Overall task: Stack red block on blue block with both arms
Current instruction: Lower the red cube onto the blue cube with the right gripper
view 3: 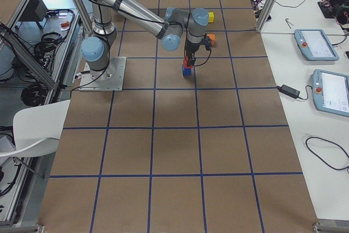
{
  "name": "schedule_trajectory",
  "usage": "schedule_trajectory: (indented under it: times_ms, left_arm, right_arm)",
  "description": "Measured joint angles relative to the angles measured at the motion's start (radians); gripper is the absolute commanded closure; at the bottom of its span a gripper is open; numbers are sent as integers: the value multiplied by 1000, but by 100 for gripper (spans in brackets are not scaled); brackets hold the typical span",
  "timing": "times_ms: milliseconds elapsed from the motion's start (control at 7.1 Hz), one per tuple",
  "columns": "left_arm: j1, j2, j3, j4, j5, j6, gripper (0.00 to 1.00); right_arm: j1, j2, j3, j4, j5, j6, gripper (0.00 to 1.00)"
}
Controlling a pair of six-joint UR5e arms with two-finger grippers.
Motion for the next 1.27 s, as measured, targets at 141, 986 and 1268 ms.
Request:
schedule_trajectory:
  times_ms: [141,986,1268]
  left_arm:
    - [0,0,0,0,0,0,0]
    - [0,2,-1,0,0,0,0]
    - [0,2,-1,0,0,0,0]
  right_arm:
    - [0,0,1,0,-1,-1,96]
    - [-14,8,4,4,1,-2,1]
    - [-14,8,4,5,0,-3,0]
